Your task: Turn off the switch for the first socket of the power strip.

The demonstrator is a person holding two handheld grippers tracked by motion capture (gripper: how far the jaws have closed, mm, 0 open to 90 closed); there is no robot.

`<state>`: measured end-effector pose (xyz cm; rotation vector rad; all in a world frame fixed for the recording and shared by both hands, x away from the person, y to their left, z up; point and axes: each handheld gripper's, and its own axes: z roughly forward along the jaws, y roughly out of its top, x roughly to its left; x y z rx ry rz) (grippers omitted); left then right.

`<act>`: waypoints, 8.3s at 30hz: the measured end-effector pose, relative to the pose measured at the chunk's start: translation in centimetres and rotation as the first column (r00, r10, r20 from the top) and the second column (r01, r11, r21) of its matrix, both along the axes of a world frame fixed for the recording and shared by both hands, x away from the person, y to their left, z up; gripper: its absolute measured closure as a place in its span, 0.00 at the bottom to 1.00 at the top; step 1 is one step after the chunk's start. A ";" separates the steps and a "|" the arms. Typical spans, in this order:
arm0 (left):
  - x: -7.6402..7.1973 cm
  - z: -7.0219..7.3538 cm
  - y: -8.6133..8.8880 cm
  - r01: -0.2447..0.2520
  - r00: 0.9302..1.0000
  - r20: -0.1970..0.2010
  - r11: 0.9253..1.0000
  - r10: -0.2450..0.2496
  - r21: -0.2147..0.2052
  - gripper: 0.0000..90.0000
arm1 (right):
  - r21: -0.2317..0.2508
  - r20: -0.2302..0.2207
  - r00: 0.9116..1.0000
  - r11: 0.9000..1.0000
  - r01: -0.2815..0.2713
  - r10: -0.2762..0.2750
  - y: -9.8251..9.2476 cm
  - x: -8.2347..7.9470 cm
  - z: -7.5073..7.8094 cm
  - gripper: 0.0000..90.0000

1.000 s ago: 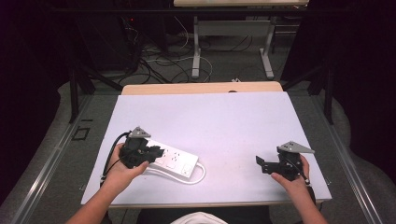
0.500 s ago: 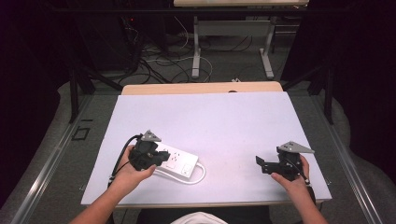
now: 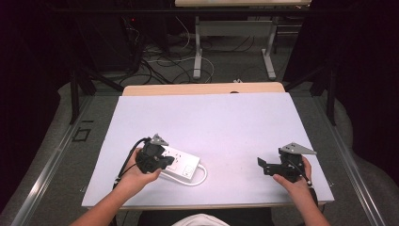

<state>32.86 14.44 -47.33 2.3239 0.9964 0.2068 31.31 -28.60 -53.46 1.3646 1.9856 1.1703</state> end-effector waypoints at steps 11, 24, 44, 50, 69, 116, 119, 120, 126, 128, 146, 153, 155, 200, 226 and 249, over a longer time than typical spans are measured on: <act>0.6 -1.2 -0.7 0.034 0.999 -0.040 0.998 -0.032 0.046 1.00 | 0.000 0.001 1.000 1.000 -0.002 0.002 0.0 0.0 0.0 0.05; 1.1 -2.5 -1.0 0.037 0.997 -0.076 0.996 -0.031 0.085 1.00 | -0.001 0.001 1.000 1.000 -0.004 0.004 0.0 0.0 -0.1 0.05; 2.4 -3.6 0.2 -0.027 0.996 -0.081 0.993 0.036 0.114 1.00 | 0.002 -0.001 1.000 1.000 -0.006 0.006 0.1 0.0 -0.1 0.05; 2.5 -3.6 0.3 -0.040 0.995 -0.090 0.994 0.050 0.104 1.00 | 0.005 -0.004 1.000 1.000 -0.005 0.005 0.1 0.0 -0.1 0.05; 2.5 -3.6 0.4 -0.038 0.994 -0.094 0.994 0.048 0.104 1.00 | 0.001 -0.001 1.000 1.000 -0.008 0.008 0.1 0.0 -0.1 0.05; 2.5 -3.7 0.4 -0.030 0.993 -0.108 0.995 0.041 0.099 0.98 | 0.000 -0.002 1.000 1.000 -0.008 0.008 0.0 0.1 -0.1 0.06; 2.5 -3.5 0.4 -0.028 0.994 -0.099 0.994 0.038 0.102 0.96 | -0.001 -0.001 1.000 1.000 -0.008 0.008 0.0 0.1 -0.1 0.06; 2.5 -3.4 0.4 -0.029 0.994 -0.099 0.995 0.039 0.098 0.96 | 0.000 -0.001 1.000 1.000 -0.008 0.008 0.0 0.1 -0.1 0.06; 2.4 -3.0 0.4 -0.027 0.994 -0.101 0.997 0.035 0.078 0.93 | 0.000 -0.001 1.000 1.000 -0.009 0.009 0.0 0.1 -0.1 0.06; 2.4 -2.9 0.4 -0.028 0.994 -0.104 0.997 0.035 0.067 0.91 | 0.000 -0.001 1.000 1.000 -0.009 0.009 0.0 0.1 -0.1 0.06; 2.1 -1.7 1.4 -0.040 0.995 -0.089 0.999 0.042 0.023 0.73 | 0.002 -0.006 1.000 1.000 -0.007 0.007 0.1 0.1 -0.2 0.06; 1.7 -1.3 1.7 -0.061 0.997 -0.054 0.998 0.060 -0.014 0.65 | 0.002 -0.003 1.000 1.000 -0.008 0.008 0.0 0.1 -0.2 0.06; 1.7 -1.1 1.9 -0.060 0.997 -0.042 0.998 0.059 -0.022 0.63 | 0.001 -0.003 1.000 1.000 -0.009 0.009 0.0 0.1 -0.1 0.06; 0.7 -0.9 8.0 -0.233 0.953 0.128 0.937 0.273 -0.261 0.17 | 0.000 -0.002 1.000 1.000 -0.008 0.008 0.0 0.1 -0.2 0.06; -0.2 -3.3 11.6 -0.331 0.903 0.155 0.880 0.400 -0.341 0.00 | -0.001 -0.003 1.000 1.000 -0.007 0.007 0.0 0.1 -0.2 0.06; 0.2 -5.7 13.5 -0.386 0.886 0.137 0.870 0.442 -0.307 0.01 | -0.002 -0.007 1.000 1.000 -0.009 0.009 0.0 0.1 -0.3 0.06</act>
